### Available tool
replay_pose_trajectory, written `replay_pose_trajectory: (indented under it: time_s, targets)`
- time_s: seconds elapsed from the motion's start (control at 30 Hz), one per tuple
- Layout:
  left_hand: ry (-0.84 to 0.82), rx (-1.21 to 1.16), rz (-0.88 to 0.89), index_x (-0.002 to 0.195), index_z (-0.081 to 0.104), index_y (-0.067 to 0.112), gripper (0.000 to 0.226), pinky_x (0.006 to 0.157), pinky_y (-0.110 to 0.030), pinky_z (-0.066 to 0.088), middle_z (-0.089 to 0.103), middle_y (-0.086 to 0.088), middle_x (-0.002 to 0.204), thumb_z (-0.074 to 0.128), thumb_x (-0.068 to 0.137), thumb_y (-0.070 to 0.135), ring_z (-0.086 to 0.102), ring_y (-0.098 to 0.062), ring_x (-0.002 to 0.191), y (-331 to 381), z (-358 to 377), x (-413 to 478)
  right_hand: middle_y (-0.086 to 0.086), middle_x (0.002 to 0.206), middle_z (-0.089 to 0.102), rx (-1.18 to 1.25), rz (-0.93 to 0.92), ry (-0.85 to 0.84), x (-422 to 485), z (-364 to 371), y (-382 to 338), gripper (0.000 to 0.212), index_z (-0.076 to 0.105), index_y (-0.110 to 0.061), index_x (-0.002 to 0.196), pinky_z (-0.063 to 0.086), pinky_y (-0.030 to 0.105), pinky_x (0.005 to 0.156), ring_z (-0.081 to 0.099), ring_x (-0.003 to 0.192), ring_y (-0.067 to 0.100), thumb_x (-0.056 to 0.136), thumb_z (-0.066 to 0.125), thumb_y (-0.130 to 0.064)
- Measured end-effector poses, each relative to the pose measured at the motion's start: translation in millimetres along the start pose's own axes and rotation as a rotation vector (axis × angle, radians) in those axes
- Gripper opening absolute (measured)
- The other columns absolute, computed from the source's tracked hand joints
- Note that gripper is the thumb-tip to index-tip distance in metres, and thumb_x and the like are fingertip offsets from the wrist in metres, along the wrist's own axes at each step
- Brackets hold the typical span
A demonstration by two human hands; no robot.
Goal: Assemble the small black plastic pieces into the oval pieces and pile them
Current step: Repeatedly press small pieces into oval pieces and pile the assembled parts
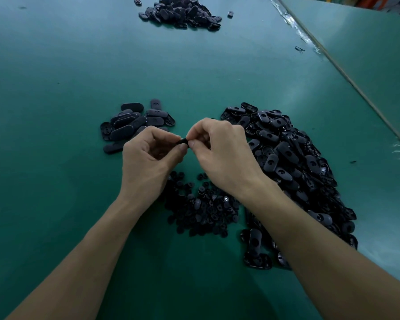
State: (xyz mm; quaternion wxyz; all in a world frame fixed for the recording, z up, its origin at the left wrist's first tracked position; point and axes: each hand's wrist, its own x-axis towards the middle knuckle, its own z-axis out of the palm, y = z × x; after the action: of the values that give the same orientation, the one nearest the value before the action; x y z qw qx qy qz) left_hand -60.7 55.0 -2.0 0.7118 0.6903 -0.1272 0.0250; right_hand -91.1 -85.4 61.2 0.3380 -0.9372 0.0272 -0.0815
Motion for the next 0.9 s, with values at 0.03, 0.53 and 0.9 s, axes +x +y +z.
replay_pose_trajectory:
  time_s: [0.03, 0.53, 0.9]
  targets:
    - [0.003, -0.003, 0.002, 0.086, 0.066, 0.018, 0.022, 0.074, -0.033, 0.062, 0.074, 0.006, 0.081, 0.078, 0.083, 0.000, 0.071, -0.011, 0.075, -0.2, 0.2, -0.1, -0.007, 0.082, 0.066, -0.010, 0.000, -0.006, 0.0, 0.3, 0.1, 0.011, 0.072, -0.017, 0.096, 0.048, 0.020, 0.072, 0.060, 0.079, 0.009, 0.096, 0.062, -0.011]
    - [-0.008, -0.021, 0.003, 0.086, 0.065, 0.019, 0.025, 0.065, -0.020, 0.056, 0.073, 0.009, 0.077, 0.076, 0.084, -0.003, 0.069, -0.009, 0.068, 2.2, 1.3, 0.0, -0.004, 0.088, 0.068, -0.004, -0.037, 0.003, -1.8, 0.6, 0.3, 0.011, 0.073, -0.016, 0.095, 0.053, 0.029, 0.081, 0.062, 0.085, 0.012, 0.095, 0.064, -0.010]
    - [0.002, -0.020, -0.008, 0.086, 0.065, 0.017, 0.023, 0.070, -0.028, 0.061, 0.074, 0.006, 0.077, 0.075, 0.085, -0.003, 0.072, -0.013, 0.070, 2.4, -0.8, 0.0, -0.006, 0.087, 0.071, 0.029, -0.055, -0.003, -3.0, 0.4, -0.1, 0.013, 0.075, -0.016, 0.097, 0.051, 0.018, 0.079, 0.064, 0.082, 0.006, 0.094, 0.066, -0.008]
